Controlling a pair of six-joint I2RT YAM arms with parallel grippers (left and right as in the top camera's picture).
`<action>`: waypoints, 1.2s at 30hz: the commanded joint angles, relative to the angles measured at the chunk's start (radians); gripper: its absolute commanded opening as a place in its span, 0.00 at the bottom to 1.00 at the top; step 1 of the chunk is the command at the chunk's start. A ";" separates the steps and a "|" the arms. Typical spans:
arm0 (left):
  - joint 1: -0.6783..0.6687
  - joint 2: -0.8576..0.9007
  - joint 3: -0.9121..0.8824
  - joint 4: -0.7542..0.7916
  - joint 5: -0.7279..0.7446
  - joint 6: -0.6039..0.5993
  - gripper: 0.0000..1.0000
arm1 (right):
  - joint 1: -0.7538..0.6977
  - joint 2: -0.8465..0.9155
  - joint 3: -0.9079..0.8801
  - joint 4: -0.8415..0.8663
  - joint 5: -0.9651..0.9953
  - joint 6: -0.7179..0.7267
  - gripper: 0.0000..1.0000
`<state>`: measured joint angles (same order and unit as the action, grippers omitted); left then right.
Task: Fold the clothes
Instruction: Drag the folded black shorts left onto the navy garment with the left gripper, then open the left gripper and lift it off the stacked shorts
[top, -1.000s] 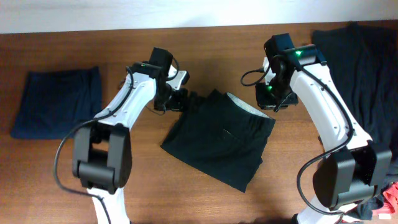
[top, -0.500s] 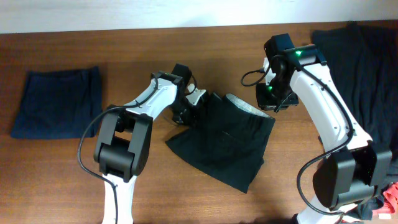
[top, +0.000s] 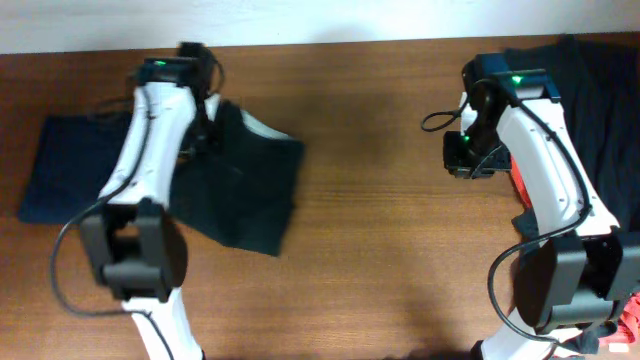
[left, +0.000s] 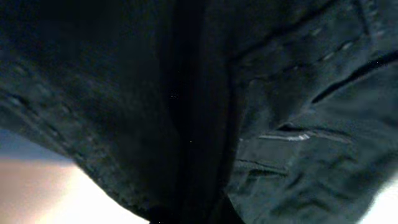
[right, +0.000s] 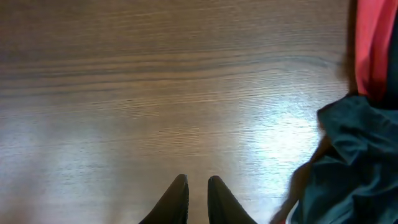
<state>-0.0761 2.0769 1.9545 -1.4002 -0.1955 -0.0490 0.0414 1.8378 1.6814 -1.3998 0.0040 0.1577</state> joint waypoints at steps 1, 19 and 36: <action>0.039 -0.141 0.030 -0.002 -0.228 -0.002 0.00 | -0.009 -0.021 0.019 -0.006 0.015 0.008 0.16; 0.272 -0.175 0.028 0.220 -0.274 0.013 0.00 | -0.009 -0.021 0.019 -0.016 0.015 0.008 0.16; 0.473 -0.010 0.026 0.343 -0.207 0.012 0.00 | -0.009 -0.021 0.019 -0.036 0.015 0.009 0.16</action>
<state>0.3588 2.0499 1.9648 -1.0790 -0.3920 -0.0448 0.0376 1.8378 1.6814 -1.4326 0.0036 0.1581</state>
